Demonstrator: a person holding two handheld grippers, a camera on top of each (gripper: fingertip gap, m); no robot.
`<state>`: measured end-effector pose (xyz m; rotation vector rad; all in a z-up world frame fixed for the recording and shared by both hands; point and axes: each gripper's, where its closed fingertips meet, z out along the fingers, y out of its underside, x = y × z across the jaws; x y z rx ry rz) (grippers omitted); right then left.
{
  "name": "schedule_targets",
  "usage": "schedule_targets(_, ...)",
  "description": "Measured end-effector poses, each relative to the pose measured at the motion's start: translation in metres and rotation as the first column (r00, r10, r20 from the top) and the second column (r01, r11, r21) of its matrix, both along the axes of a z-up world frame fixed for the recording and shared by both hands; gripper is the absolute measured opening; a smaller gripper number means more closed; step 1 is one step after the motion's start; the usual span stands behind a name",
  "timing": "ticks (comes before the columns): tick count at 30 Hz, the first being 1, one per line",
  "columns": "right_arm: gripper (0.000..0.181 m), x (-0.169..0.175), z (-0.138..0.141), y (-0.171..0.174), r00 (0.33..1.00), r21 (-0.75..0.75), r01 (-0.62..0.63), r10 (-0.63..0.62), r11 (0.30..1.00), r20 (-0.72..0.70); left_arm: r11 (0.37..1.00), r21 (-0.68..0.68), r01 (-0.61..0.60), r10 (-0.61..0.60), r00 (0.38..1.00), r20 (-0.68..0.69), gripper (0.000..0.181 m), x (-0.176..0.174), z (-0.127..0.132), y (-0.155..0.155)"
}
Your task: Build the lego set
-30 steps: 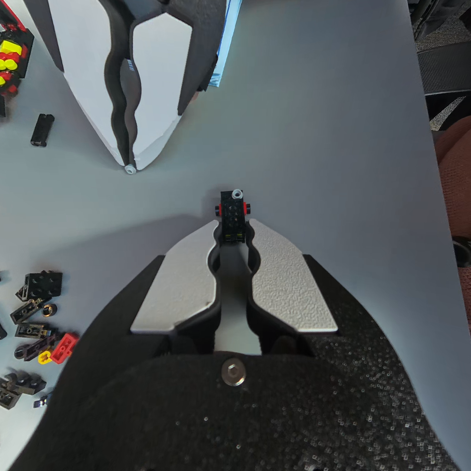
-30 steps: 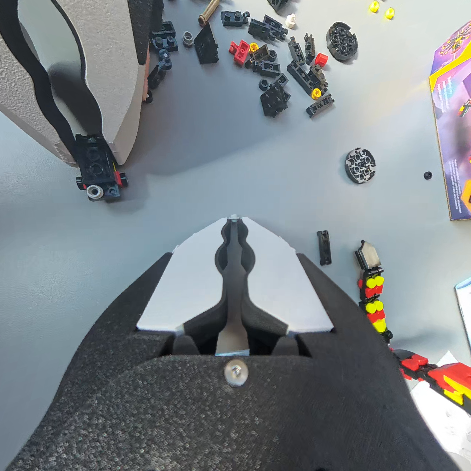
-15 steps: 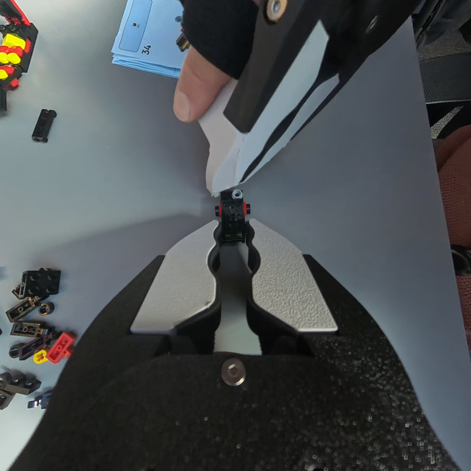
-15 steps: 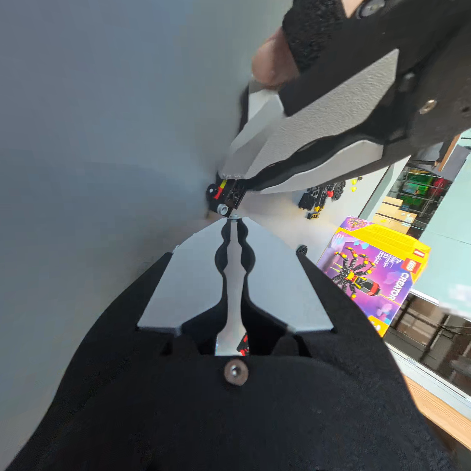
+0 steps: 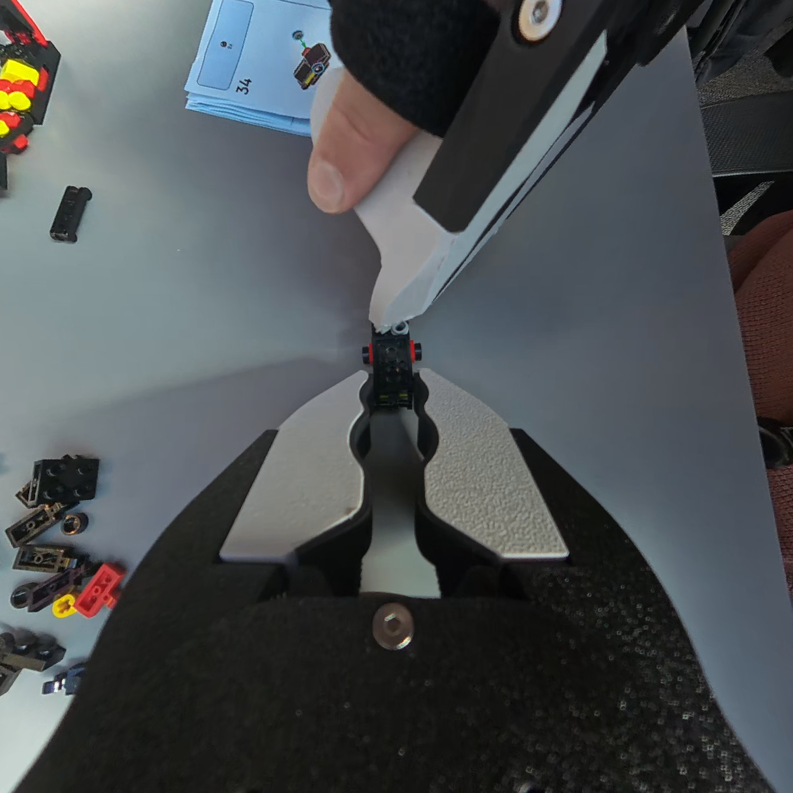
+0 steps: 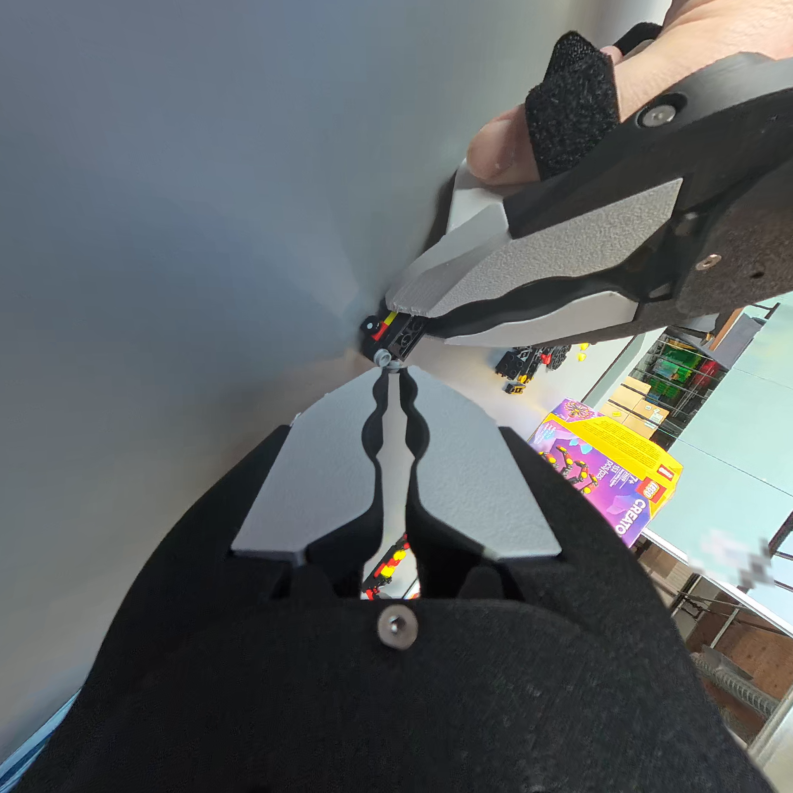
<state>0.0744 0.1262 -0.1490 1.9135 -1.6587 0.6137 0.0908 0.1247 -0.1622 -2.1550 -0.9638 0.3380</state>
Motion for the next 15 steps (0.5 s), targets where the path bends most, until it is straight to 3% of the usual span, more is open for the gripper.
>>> schedule_targets(15, 0.007, 0.0017, -0.0003, 0.0011, 1.0, 0.047, 0.001, 0.0, 0.999, -0.006, 1.0, 0.0, 0.003, -0.003, 1.0, -0.005, 0.017, -0.0004, 0.0, 0.0004)
